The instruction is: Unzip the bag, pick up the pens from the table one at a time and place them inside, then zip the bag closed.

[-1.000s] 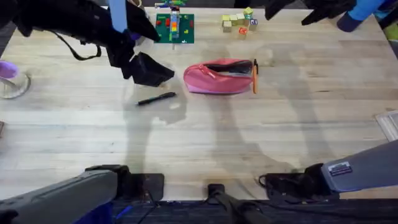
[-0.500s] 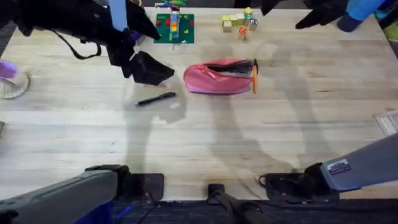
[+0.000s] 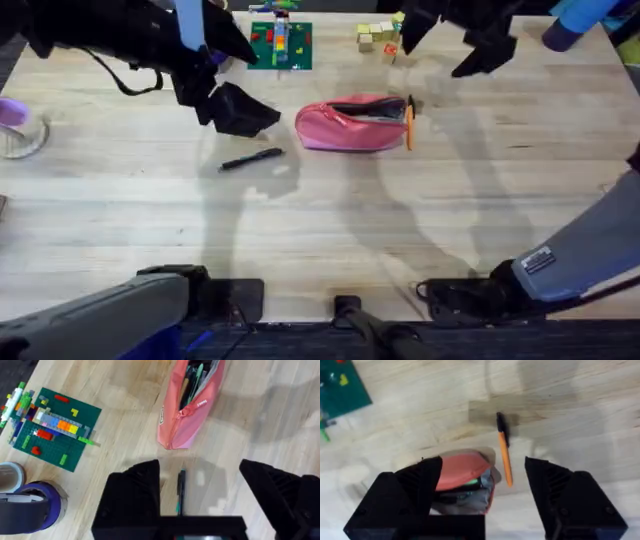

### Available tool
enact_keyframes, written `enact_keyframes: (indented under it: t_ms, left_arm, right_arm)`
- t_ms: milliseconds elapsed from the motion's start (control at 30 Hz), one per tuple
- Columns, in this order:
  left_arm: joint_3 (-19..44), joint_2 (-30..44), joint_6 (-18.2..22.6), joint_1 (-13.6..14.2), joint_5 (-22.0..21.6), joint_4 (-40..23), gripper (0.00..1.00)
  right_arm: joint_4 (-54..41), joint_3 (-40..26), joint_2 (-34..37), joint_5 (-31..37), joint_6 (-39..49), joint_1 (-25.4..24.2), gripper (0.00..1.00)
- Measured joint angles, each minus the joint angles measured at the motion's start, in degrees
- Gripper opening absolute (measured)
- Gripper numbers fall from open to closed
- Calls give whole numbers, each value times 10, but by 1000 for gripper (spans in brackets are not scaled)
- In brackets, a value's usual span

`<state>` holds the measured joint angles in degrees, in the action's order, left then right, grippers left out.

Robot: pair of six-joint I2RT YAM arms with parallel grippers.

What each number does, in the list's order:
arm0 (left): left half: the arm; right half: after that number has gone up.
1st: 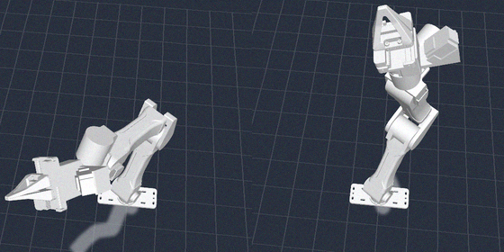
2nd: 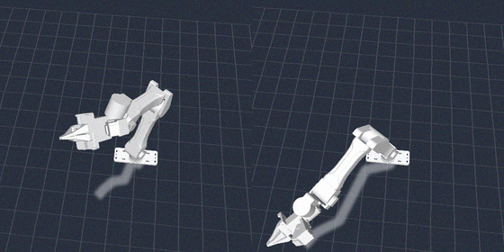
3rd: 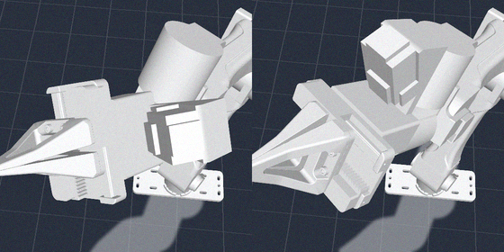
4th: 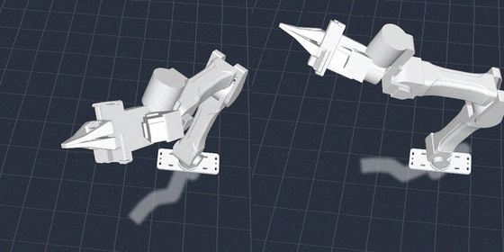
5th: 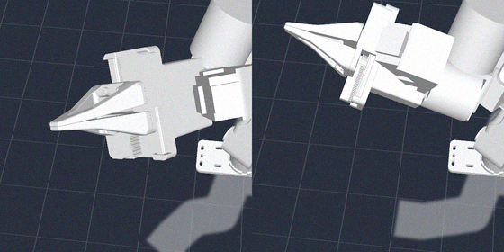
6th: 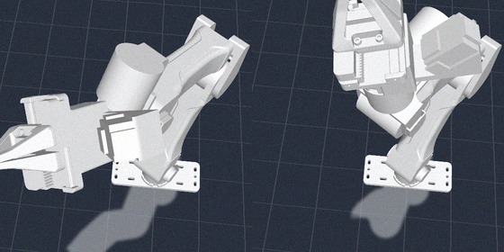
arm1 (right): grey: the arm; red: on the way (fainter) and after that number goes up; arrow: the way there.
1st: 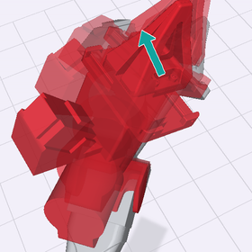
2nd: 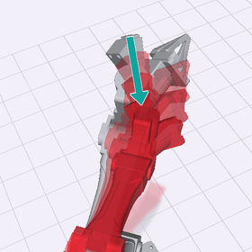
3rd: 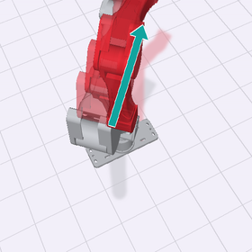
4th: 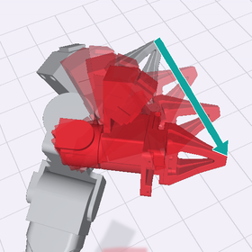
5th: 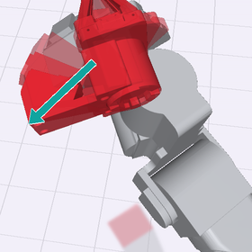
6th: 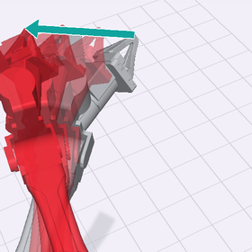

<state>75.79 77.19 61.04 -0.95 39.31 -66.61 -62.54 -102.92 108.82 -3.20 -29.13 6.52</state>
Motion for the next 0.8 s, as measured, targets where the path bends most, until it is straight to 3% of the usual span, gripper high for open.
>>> enact_keyframes:
  t_ms: [367,800]
  left_arm:
    - [0,0,0,0,0,0,993]
    - [0,0,0,0,-1,0,992]
  right_arm:
    - [173,175,2,20,-102,2,996]
    - [179,180,44,89,-123,36,996]
